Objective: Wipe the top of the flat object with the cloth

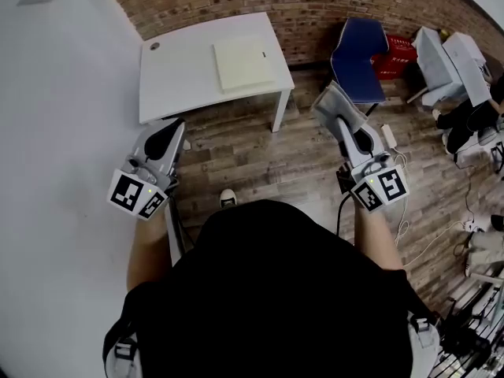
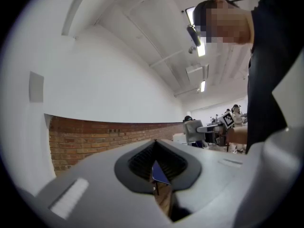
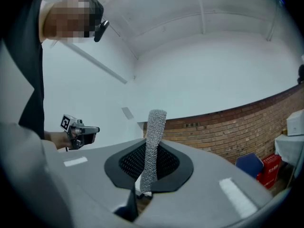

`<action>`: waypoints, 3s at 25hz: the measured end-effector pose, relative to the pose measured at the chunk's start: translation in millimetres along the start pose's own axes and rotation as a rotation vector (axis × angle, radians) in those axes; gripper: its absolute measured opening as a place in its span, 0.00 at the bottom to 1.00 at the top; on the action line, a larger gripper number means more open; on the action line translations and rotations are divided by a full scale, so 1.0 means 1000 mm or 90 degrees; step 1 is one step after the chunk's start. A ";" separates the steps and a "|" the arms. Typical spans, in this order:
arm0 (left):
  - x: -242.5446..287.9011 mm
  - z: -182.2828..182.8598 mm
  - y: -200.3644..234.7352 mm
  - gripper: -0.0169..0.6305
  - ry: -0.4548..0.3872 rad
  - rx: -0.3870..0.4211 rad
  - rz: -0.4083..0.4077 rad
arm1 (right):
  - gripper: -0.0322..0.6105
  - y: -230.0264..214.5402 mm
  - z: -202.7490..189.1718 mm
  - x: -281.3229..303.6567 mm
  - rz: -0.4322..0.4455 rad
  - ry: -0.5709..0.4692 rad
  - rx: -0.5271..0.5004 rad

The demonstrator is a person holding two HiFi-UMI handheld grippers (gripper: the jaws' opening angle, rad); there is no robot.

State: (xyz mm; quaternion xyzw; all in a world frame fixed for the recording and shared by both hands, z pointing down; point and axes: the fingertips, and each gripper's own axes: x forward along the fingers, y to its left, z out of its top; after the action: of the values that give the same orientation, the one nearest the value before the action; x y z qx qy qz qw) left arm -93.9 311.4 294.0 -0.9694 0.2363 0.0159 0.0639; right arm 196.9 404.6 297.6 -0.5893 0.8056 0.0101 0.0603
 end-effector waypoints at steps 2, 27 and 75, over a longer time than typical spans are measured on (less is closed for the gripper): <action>0.002 -0.001 -0.004 0.03 0.001 -0.002 0.000 | 0.07 -0.002 0.000 -0.001 0.005 0.000 0.013; 0.041 -0.041 0.032 0.03 0.019 -0.012 -0.008 | 0.07 -0.024 -0.027 0.029 -0.013 0.042 0.015; 0.160 -0.091 0.367 0.03 -0.017 -0.044 -0.076 | 0.07 -0.065 -0.050 0.367 -0.068 0.102 -0.011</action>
State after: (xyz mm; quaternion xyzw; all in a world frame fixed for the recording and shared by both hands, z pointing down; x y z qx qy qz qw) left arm -120.5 -96.4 331.3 -0.9832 0.1763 0.0333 0.0340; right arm 145.1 32.4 310.3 -0.6310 0.7750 -0.0332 -0.0086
